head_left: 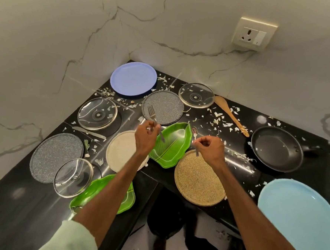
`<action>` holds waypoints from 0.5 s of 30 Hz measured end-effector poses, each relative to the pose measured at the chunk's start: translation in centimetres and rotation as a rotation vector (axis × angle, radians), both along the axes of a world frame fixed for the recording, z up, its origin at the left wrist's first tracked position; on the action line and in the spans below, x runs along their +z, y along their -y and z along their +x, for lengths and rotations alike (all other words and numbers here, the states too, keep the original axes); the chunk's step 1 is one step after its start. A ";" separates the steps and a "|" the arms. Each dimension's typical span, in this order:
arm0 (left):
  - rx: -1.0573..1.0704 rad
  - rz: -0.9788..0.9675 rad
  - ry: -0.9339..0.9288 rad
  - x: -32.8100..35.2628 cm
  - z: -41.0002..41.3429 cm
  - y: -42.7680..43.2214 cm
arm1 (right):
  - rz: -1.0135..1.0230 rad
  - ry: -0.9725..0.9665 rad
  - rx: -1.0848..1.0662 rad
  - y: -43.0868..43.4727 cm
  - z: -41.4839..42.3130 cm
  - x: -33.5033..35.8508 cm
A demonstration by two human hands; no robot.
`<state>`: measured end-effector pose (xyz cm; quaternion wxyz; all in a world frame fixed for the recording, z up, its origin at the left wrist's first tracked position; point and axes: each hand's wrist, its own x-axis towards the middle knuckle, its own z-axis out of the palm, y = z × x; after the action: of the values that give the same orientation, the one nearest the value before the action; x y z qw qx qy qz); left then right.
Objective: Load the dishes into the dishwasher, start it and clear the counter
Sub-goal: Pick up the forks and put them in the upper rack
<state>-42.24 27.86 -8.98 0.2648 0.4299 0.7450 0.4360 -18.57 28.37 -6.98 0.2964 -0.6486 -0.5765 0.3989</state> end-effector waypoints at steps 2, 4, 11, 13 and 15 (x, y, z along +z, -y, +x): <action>-0.082 0.002 0.039 0.4 1.5 1.6 | 0.002 -0.037 -0.044 0.9 0.3 0.6; -0.167 -0.003 0.069 0.9 2.8 3.1 | -0.006 -0.079 -0.091 1.9 0.7 1.1; -0.367 0.049 0.148 2.8 5.9 8.0 | 0.020 -0.130 -0.185 7.4 2.0 2.6; -0.421 0.064 0.184 2.9 6.3 9.4 | 0.015 -0.138 -0.203 9.4 2.4 3.0; -0.465 0.065 0.233 3.0 6.8 10.8 | 0.008 -0.136 -0.231 11.5 2.9 3.2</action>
<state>-35.47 17.09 -5.98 0.4282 0.5447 0.5762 0.4335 -15.64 16.86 -3.74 0.3815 -0.6809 -0.4781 0.4030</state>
